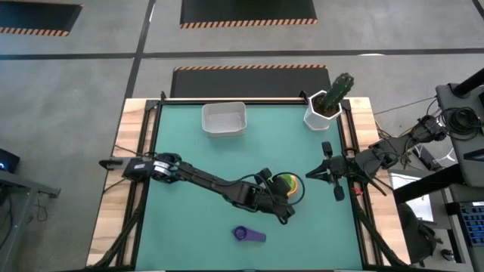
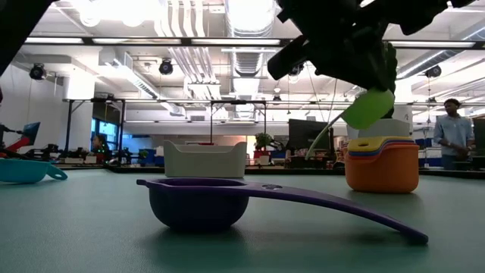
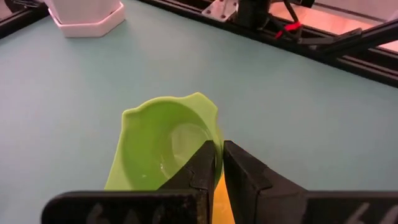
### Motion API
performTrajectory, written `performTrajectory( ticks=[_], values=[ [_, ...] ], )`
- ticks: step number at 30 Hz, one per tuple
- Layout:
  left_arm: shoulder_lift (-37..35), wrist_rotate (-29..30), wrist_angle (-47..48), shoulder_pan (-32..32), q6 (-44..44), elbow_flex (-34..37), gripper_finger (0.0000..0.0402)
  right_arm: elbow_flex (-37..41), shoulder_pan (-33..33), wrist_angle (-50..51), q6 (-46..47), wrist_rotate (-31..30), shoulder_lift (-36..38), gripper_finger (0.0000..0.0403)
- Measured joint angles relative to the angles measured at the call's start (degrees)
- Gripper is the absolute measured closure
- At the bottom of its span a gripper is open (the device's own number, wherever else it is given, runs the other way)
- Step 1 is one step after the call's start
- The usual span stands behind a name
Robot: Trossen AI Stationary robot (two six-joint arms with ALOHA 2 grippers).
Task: Nest measuring cups in basket
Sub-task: Stack the green measuring cup on top of the yellow measuring cup
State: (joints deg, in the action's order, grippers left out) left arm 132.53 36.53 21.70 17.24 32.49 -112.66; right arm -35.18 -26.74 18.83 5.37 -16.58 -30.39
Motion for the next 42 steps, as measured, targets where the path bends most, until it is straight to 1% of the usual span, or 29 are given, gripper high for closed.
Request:
performTrajectory(
  ticks=[6,11,18,22,32,35,37,39,42],
  values=[
    [0.79,-0.13,-1.32,-0.10,-0.05,0.09,0.0388,0.04,0.00,0.24,0.00,-0.02,-0.02,0.0394],
    [2.43,-1.99,-1.70,-0.32,-0.05,-0.30,0.0388,0.04,0.00,0.40,0.14,0.00,-0.02,0.0394],
    [3.26,-2.08,-1.64,-0.44,-0.28,-0.94,0.0384,0.07,0.00,0.65,0.17,0.00,-0.02,0.0394],
    [3.26,-2.12,-1.73,-0.47,-1.07,-0.94,0.0362,0.07,0.00,0.66,0.17,0.00,-0.02,0.0394],
    [3.23,-3.26,-1.92,-0.47,-3.49,-0.97,0.0270,0.07,0.00,0.68,0.20,0.00,-0.02,0.0394],
    [3.19,-3.26,-0.31,-0.43,-7.09,-2.80,0.0255,0.06,0.00,0.77,0.20,0.00,-0.02,0.0394],
    [3.01,-3.25,2.32,-0.26,-10.87,-5.39,0.0249,0.05,0.00,0.79,0.20,0.00,-0.02,0.0394],
    [2.74,-3.21,7.33,-0.06,-16.33,-8.71,0.0246,0.06,0.00,0.87,0.28,0.00,-0.02,0.0394],
    [2.62,-3.06,17.30,0.03,-26.00,-13.66,0.0248,0.07,0.00,1.51,0.85,0.00,-0.02,0.0394]
  ],
)
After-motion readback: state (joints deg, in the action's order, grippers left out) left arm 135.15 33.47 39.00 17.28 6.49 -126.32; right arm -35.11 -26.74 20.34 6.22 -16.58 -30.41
